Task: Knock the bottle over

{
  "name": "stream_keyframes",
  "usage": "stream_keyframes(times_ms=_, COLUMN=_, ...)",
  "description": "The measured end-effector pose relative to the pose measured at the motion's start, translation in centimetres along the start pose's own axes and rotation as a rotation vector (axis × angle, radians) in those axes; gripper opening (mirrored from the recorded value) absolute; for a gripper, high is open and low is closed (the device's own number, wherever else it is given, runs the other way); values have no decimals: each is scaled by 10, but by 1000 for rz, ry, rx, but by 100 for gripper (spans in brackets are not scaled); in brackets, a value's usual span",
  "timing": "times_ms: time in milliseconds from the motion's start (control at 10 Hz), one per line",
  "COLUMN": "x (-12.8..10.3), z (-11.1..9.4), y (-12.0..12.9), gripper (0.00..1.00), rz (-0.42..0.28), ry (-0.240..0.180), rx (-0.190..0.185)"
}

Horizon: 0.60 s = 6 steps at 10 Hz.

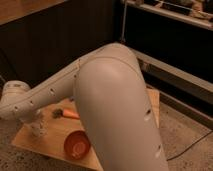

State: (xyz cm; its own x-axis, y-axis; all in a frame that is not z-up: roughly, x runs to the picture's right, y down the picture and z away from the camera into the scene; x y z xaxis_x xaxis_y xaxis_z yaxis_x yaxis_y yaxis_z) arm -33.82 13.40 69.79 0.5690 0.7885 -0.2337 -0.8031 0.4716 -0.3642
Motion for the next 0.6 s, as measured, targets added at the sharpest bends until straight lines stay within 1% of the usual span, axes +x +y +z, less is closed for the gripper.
stream_keyframes(times_ms=100, x=-1, z=2, y=-4, gripper=0, rz=2, ry=-18, rx=-3)
stream_keyframes(times_ms=300, x=-5, z=9, y=-3, gripper=0, rz=-8, ry=-41, rx=-8)
stream_keyframes(times_ms=600, x=-15, z=23, y=21, gripper=0, rz=-65, ry=-52, rx=-22)
